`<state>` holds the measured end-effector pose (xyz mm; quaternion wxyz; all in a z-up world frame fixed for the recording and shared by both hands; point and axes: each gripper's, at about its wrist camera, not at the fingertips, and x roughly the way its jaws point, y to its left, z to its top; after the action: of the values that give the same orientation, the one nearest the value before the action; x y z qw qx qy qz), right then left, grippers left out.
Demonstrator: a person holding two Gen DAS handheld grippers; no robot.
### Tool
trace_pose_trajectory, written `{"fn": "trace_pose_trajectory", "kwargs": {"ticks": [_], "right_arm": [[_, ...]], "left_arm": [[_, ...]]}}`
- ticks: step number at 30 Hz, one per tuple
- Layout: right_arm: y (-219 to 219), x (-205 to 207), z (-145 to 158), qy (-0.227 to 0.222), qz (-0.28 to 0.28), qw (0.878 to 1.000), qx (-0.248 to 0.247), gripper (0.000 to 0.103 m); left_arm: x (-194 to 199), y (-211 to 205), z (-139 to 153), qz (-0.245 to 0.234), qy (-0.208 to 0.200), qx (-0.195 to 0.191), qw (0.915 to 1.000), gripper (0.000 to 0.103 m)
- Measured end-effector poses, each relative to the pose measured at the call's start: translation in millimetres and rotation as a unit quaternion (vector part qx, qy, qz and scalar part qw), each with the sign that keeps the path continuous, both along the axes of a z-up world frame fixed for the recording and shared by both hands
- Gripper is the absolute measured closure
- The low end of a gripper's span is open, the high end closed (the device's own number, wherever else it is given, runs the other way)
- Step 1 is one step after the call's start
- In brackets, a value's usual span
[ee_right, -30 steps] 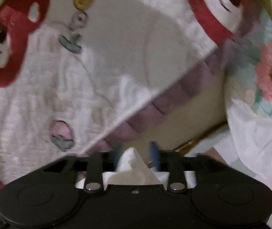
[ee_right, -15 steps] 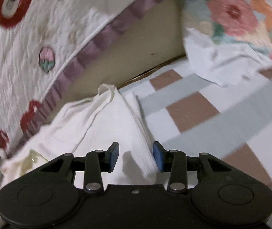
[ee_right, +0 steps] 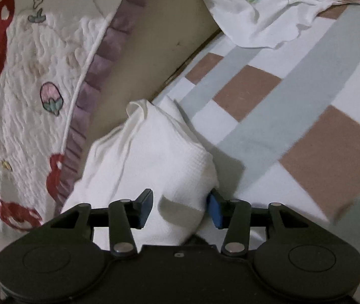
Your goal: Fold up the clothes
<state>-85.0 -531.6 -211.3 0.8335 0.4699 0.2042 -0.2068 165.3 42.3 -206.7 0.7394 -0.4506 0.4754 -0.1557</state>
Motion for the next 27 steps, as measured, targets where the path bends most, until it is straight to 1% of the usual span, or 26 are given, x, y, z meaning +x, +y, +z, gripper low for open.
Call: {"fn": "trace_pose_trajectory", "kwargs": {"ticks": [1,2,4,6,7,10,11,12,13,14,15,16,17,19,20,21,22,23,24,25,27], "right_arm": [[0.4,4.4,-0.5,-0.001,-0.004,1.000,-0.004,0.051],[1.6,8.2,-0.5,-0.001,-0.005,1.000,-0.008,0.051],[3.5,15.2,0.0,0.000,-0.002,1.000,-0.019,0.048],[1.6,19.3,0.5,-0.003,0.003,1.000,-0.022,0.038],[0.6,21.3,0.7,-0.005,0.005,1.000,-0.022,0.038],[-2.6,27.2,1.4,-0.010,0.011,1.000,-0.025,0.039],[-2.7,26.3,0.6,-0.011,0.000,1.000,-0.020,0.044],[-1.7,23.9,-1.0,-0.009,-0.017,1.000,-0.014,0.058],[-0.3,21.5,-2.9,-0.004,-0.031,0.999,-0.012,0.070],[-0.1,20.1,-5.8,-0.002,-0.033,0.999,-0.008,0.088],[-2.1,19.1,-10.0,-0.010,-0.024,1.000,0.002,0.091],[-6.7,15.8,-14.5,-0.022,-0.025,0.999,0.023,0.092],[-11.7,12.0,-19.0,-0.035,-0.029,0.998,0.047,0.095],[-15.6,5.5,-21.2,-0.048,-0.045,0.995,0.075,0.095],[-14.1,5.3,-19.0,-0.043,-0.044,0.996,0.072,0.094],[-11.1,6.6,-14.4,-0.030,-0.041,0.997,0.055,0.088],[-7.1,9.1,-8.7,-0.013,-0.036,0.999,0.028,0.083],[-3.4,11.1,-4.4,0.003,-0.033,0.999,0.001,0.077],[-0.5,13.3,-1.7,0.020,-0.030,0.999,-0.024,0.068],[-0.6,14.2,-1.3,0.022,-0.032,0.999,-0.030,0.068],[-2.7,16.0,-2.2,0.017,-0.039,0.999,-0.030,0.064]], "left_arm": [[-1.7,-3.0,-0.5,0.009,0.001,-0.004,0.9999,0.041],[-2.7,-7.2,-1.0,0.006,-0.002,-0.006,1.0000,0.041],[-5.3,-17.2,-2.3,-0.015,-0.003,-0.005,0.9999,0.041],[-9.4,-26.8,-3.7,-0.035,-0.005,-0.008,0.9994,0.041],[-9.7,-31.5,-5.6,-0.036,-0.011,-0.008,0.9993,0.041],[-9.1,-36.4,-6.4,-0.012,-0.032,0.001,0.9994,0.042],[-5.7,-38.7,-5.6,-0.013,-0.036,0.007,0.9992,0.042],[-2.1,-41.0,-4.7,-0.014,-0.041,0.013,0.9990,0.046],[1.4,-43.3,-3.9,-0.015,-0.045,0.019,0.9987,0.072],[8.6,-46.5,-2.1,-0.035,-0.051,0.050,0.9968,0.091],[12.8,-48.0,2.2,-0.048,-0.067,0.074,0.9938,0.095],[16.9,-49.5,6.7,-0.061,-0.083,0.098,0.9898,0.095],[16.3,-50.9,12.8,-0.063,-0.095,0.106,0.9878,0.095],[14.5,-53.5,25.1,-0.066,-0.117,0.121,0.9836,0.095],[13.6,-54.8,31.3,-0.067,-0.128,0.129,0.9812,0.095],[11.5,-57.9,35.8,-0.069,-0.137,0.141,0.9780,0.095],[10.0,-61.6,37.8,-0.072,-0.143,0.151,0.9755,0.095],[10.6,-63.8,36.8,-0.075,-0.138,0.154,0.9756,0.094],[12.9,-65.3,33.9,-0.077,-0.124,0.151,0.9776,0.093],[16.2,-64.8,28.3,-0.074,-0.104,0.142,0.9817,0.090],[18.5,-60.0,18.5,-0.062,-0.086,0.127,0.9863,0.088]]}}
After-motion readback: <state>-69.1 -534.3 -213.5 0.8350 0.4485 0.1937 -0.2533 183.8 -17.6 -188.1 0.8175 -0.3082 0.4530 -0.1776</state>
